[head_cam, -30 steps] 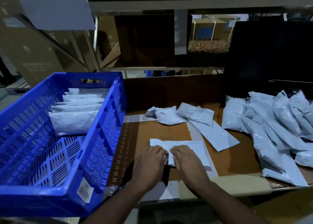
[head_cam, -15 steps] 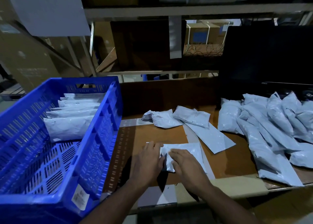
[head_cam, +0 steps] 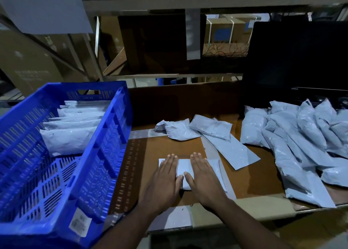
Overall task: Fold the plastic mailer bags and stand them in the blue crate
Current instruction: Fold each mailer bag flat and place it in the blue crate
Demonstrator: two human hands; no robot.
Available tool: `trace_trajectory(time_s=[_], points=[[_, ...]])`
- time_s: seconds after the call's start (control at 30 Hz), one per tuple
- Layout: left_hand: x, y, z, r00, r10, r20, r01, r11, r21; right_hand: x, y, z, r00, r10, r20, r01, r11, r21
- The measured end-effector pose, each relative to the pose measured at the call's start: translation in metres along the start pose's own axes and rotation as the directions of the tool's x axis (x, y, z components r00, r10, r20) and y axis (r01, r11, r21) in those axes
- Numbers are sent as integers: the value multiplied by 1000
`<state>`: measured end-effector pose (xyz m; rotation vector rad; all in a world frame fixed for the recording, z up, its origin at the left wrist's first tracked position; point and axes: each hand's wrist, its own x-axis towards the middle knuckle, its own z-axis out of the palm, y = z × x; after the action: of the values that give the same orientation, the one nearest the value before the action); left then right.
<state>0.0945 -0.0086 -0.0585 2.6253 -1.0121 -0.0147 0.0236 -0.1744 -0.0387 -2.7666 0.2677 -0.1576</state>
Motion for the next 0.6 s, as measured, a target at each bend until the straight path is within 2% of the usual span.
trace_trajectory(time_s=[0.17,0.43,0.6], points=[[-4,1,-2,1000,7,10,-6,1000,-10,-9,21,10,994,100,50,-99,995,-19],[-7,0,-3,1000,4,-8,-5,1000,-26,-23,45,-6,995,78,57,-74,995,-62],[-4,4,-16,999,-44,24,47,993,-112,-24,45,-14,991,115,74,-119,992,46]])
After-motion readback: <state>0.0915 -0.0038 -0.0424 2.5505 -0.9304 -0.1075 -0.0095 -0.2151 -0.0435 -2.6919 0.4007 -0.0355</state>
